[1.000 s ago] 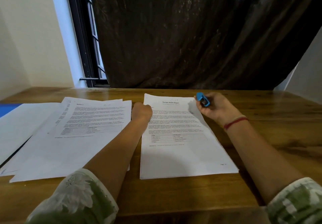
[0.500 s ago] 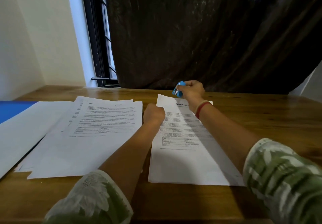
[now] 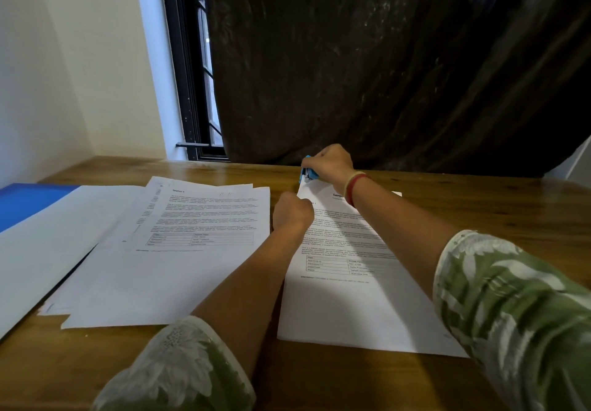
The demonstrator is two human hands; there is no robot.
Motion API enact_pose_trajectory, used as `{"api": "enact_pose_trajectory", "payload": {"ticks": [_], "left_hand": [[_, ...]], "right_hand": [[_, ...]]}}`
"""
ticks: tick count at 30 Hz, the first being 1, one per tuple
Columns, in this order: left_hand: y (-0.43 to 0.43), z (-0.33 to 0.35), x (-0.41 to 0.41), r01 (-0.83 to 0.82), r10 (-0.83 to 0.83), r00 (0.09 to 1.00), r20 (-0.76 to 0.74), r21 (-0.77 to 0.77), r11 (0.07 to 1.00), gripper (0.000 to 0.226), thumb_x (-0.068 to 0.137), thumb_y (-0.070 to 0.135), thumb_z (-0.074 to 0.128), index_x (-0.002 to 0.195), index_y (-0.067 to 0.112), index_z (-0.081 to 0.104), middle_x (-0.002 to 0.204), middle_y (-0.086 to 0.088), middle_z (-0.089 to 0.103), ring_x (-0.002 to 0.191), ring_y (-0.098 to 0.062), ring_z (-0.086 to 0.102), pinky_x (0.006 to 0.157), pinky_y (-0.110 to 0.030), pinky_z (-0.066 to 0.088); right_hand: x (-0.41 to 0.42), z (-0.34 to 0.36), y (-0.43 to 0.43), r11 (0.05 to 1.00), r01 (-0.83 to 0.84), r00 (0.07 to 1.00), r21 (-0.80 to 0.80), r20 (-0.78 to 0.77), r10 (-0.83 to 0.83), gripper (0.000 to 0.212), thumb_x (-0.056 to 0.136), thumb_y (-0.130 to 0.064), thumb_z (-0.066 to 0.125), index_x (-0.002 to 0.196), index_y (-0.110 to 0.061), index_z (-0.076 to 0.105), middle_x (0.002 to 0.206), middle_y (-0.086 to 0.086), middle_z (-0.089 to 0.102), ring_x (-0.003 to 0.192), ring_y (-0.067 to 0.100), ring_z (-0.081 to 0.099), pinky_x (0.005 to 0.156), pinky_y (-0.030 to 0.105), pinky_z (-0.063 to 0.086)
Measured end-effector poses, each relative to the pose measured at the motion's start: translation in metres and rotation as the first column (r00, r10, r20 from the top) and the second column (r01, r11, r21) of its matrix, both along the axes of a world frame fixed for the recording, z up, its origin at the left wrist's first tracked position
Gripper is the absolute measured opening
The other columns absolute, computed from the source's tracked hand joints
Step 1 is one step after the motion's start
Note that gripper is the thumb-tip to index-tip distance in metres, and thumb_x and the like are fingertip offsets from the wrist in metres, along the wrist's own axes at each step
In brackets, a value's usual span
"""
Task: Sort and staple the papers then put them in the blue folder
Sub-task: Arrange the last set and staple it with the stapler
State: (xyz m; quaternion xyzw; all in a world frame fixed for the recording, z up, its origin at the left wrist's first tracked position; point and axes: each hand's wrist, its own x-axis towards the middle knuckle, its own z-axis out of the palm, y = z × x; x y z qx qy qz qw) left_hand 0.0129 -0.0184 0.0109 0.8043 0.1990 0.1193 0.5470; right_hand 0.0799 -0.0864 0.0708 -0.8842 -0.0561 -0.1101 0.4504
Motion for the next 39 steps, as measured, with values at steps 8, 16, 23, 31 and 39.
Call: {"api": "enact_pose_trajectory", "payload": {"ticks": [8, 16, 23, 31, 39], "left_hand": [[0.001, 0.002, 0.001, 0.006, -0.007, 0.999, -0.037, -0.025, 1.0, 0.023, 0.098, 0.021, 0.048, 0.116, 0.011, 0.058, 0.109, -0.009, 0.064, 0.091, -0.023, 0.064, 0.065, -0.026, 0.046], [0.002, 0.0, 0.0, 0.038, -0.038, 0.999, -0.017, 0.003, 0.999, 0.021, 0.099, 0.022, 0.047, 0.113, 0.01, 0.057, 0.105, -0.009, 0.063, 0.084, -0.02, 0.062, 0.061, -0.025, 0.044], [0.001, 0.001, 0.0, 0.046, -0.047, 0.999, -0.016, -0.023, 0.999, 0.02, 0.1, 0.023, 0.044, 0.112, 0.012, 0.055, 0.096, -0.006, 0.06, 0.08, -0.017, 0.057, 0.064, -0.026, 0.042], [0.001, -0.001, 0.002, 0.062, -0.062, 0.998, -0.024, -0.024, 0.998, 0.019, 0.099, 0.024, 0.046, 0.109, 0.012, 0.058, 0.101, -0.006, 0.064, 0.085, -0.02, 0.062, 0.059, -0.023, 0.04], [0.0, -0.001, 0.002, 0.058, -0.058, 0.998, 0.0, -0.026, 0.998, 0.018, 0.1, 0.021, 0.042, 0.105, 0.011, 0.057, 0.095, -0.008, 0.062, 0.078, -0.018, 0.057, 0.06, -0.025, 0.039]], "right_hand": [[0.005, -0.007, -0.015, 0.999, -0.043, 0.999, 0.029, -0.004, 0.043, 0.019, 0.088, -0.023, 0.065, 0.072, -0.012, 0.063, 0.077, 0.005, 0.059, 0.078, 0.019, 0.059, 0.076, 0.034, 0.052], [0.001, -0.009, -0.012, 0.988, -0.155, 0.986, -0.008, -0.061, 0.154, 0.021, 0.087, -0.029, 0.071, 0.075, -0.016, 0.061, 0.093, 0.009, 0.065, 0.088, 0.023, 0.061, 0.074, 0.028, 0.047], [0.002, -0.008, -0.015, 0.95, -0.311, 0.944, 0.04, -0.103, 0.313, 0.028, 0.087, -0.039, 0.07, 0.077, -0.016, 0.056, 0.09, 0.01, 0.061, 0.078, 0.016, 0.057, 0.064, 0.019, 0.043], [0.01, -0.008, -0.018, 0.944, -0.325, 0.931, 0.051, -0.158, 0.329, 0.039, 0.089, -0.052, 0.06, 0.081, -0.014, 0.057, 0.086, 0.011, 0.064, 0.082, 0.025, 0.061, 0.074, 0.028, 0.046], [0.008, -0.01, -0.008, 0.923, -0.373, 0.917, 0.096, -0.112, 0.382, 0.034, 0.09, -0.039, 0.065, 0.072, -0.013, 0.053, 0.07, 0.005, 0.051, 0.062, 0.012, 0.049, 0.055, 0.014, 0.042]]}}
